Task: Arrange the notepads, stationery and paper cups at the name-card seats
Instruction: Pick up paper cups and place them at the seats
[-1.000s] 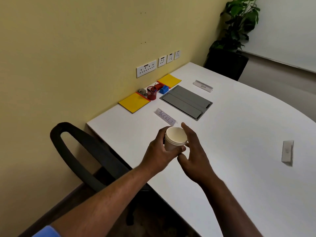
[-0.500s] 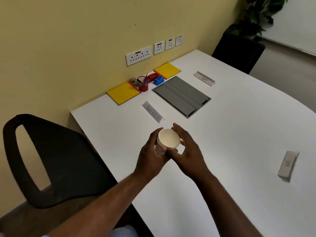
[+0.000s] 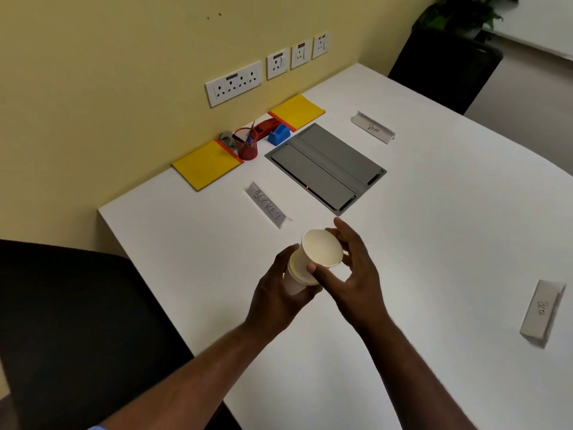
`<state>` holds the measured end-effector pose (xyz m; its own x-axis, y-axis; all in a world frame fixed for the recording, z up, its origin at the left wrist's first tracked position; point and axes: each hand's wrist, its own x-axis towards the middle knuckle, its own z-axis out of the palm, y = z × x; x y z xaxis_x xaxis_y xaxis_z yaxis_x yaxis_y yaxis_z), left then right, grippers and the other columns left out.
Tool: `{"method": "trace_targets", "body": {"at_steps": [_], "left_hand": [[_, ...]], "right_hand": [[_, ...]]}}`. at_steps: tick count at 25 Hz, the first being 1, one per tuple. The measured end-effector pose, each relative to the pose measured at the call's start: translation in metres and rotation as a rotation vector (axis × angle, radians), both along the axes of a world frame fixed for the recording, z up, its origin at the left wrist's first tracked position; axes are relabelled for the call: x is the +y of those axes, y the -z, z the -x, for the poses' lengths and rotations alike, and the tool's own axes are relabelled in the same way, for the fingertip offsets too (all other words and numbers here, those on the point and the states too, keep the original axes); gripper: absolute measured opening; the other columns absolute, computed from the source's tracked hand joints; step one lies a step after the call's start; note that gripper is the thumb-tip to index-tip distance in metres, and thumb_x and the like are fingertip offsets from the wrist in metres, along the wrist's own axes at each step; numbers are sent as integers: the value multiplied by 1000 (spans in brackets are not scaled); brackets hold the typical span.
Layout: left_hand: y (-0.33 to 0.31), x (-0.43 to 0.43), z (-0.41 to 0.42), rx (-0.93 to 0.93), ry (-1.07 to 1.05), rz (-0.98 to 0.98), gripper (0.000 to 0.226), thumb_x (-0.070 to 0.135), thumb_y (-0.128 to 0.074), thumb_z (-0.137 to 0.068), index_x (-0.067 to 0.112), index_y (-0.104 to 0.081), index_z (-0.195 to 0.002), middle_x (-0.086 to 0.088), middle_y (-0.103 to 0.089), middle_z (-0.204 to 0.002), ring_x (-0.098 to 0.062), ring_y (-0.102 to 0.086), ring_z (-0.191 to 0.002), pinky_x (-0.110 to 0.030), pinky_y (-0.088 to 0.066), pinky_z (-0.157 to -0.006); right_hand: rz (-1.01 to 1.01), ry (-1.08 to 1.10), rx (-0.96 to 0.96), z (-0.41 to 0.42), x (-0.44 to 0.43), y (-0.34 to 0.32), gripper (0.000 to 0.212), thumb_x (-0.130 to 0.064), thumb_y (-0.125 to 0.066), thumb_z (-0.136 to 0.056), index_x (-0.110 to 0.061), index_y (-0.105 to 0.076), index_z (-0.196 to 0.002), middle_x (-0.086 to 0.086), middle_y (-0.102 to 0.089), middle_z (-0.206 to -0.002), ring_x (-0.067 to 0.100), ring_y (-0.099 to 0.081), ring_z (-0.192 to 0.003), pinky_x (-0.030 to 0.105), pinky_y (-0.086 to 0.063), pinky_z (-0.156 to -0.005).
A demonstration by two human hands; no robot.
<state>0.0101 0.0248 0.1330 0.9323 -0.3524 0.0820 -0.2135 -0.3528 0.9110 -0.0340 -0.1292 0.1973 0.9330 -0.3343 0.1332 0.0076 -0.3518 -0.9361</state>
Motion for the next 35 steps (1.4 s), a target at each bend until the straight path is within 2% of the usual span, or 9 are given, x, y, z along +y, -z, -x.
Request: {"method": "trace_targets", "body": {"at_steps": [4,8,13,17,19,22,27,31,35], "left_hand": [[33,-5,-21,54,26,-44,83,48,-86,-77,39,-41,-146,20,-57,-142,0,-56,-127,-29,-55,-101],[63,-10,-40,136,-22,-85,87,47,-89,-72,45,-39,-144,32,-52,-136,2,-54,-124,-29,-54,-102],[100,-23,-64,203,-21,-122,83,46,-90,-71,45,-43,-139,26,-57,-137,3,-56,-122,-23,-52,-100],[118,-39,-82,228,-16,-149,82,59,-84,-67,54,-40,-136,40,-53,-131,15,-52,-117,-12,-50,-95],[124,-46,-86,239,-7,-162,82,62,-83,-66,60,-37,-134,45,-51,-128,18,-52,-115,-9,-48,-93],[132,-52,-86,242,14,-179,82,61,-83,-67,53,-39,-136,46,-50,-128,18,-52,-116,-10,-49,-94],[135,-53,-77,244,15,-186,85,61,-84,-67,51,-40,-138,40,-53,-131,10,-54,-119,-20,-53,-96],[121,-51,-69,237,22,-164,84,64,-82,-65,54,-39,-137,32,-58,-131,4,-57,-117,-18,-53,-94],[93,-55,-58,191,73,-132,86,67,-80,-66,52,-37,-139,28,-57,-134,2,-56,-119,-14,-50,-96]], "right_hand": [[-22,45,1,-38,-25,16,86,-52,-78,-77,-34,-37,-151,-21,-55,-137,5,-53,-128,19,-50,-98],[-13,98,71,-79,-52,59,87,-43,-81,-78,-37,-35,-152,-17,-54,-141,2,-51,-129,25,-49,-100],[54,127,188,-122,-83,132,94,-44,-84,-76,-33,-33,-154,-22,-49,-138,-4,-48,-128,20,-48,-98],[145,121,285,-143,-102,184,96,-37,-88,-75,-26,-33,-153,-8,-48,-141,11,-50,-128,41,-55,-97],[183,107,339,-149,-108,202,97,-38,-86,-74,-28,-31,-154,-5,-46,-141,14,-51,-125,45,-56,-95],[201,104,386,-152,-113,223,98,-40,-85,-74,-29,-29,-154,-4,-45,-142,15,-51,-125,44,-54,-96],[192,93,418,-148,-113,236,104,-40,-89,-71,-26,-29,-155,-3,-42,-146,13,-47,-129,34,-48,-95],[201,129,404,-127,-117,219,106,-40,-89,-73,-25,-26,-157,-3,-34,-157,16,-37,-143,34,-41,-107],[266,251,319,-88,-113,176,94,-44,-81,-81,-27,-27,-157,-7,-30,-161,12,-30,-148,31,-34,-113]]}}
